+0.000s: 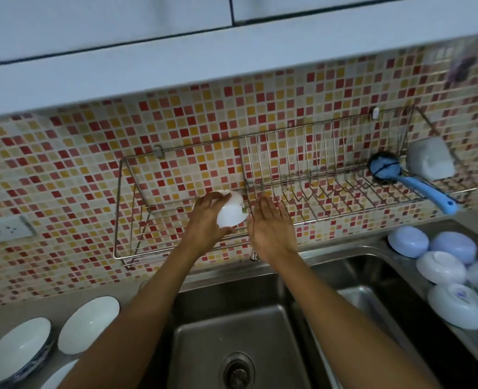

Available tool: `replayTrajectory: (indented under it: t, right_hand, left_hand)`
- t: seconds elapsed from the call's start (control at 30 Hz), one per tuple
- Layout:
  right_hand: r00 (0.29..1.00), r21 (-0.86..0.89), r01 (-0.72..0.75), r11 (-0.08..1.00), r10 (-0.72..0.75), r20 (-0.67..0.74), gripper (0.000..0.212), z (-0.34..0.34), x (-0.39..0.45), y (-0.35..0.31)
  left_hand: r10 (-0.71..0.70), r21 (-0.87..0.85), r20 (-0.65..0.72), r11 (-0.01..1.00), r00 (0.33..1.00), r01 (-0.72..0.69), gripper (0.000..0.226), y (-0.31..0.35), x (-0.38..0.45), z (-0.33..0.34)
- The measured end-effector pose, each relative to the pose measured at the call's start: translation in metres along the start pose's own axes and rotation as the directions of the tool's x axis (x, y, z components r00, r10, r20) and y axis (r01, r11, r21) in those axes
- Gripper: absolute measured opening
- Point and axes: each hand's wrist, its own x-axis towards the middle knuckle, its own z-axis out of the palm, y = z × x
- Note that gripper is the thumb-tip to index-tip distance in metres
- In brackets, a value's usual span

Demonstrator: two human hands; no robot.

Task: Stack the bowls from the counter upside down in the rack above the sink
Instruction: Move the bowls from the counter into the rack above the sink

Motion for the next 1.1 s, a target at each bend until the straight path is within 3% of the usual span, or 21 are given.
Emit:
replayTrajectory:
  t: [0.47, 0.63, 0.9, 1.1]
  right_hand:
    - [0.999, -0.038, -0.004, 0.999, 0.002, -0.041, 0.067, 0.0, -0.001, -0.001]
    - [0.999, -0.038, -0.003, 0.999, 0.001, -0.036, 0.069, -0.001, -0.001, -0.002]
    - [1.0, -0.04, 0.001, 0.999, -0.002, -0.026, 0.067, -0.001, -0.001, -0.001]
    - [0.999, -0.059, 0.012, 0.998, -0.014, -0.032, 0.061, 0.001, -0.001, -0.003]
  left_hand:
    - [-0.031, -0.059, 0.033, 0.998, 0.999, 0.033, 0.08, -0.003, -0.001, 0.004]
    - [-0.024, -0.127, -0.003, 0.992, 1.0, 0.023, 0.056, -0.005, -0.007, 0.006]
    - [-0.013, -0.08, -0.032, 0.997, 0.999, 0.011, 0.04, -0.004, -0.015, 0.006]
    - [0.0, 0.042, -0.116, 0.999, 0.993, 0.005, 0.043, -0.01, -0.044, 0.008]
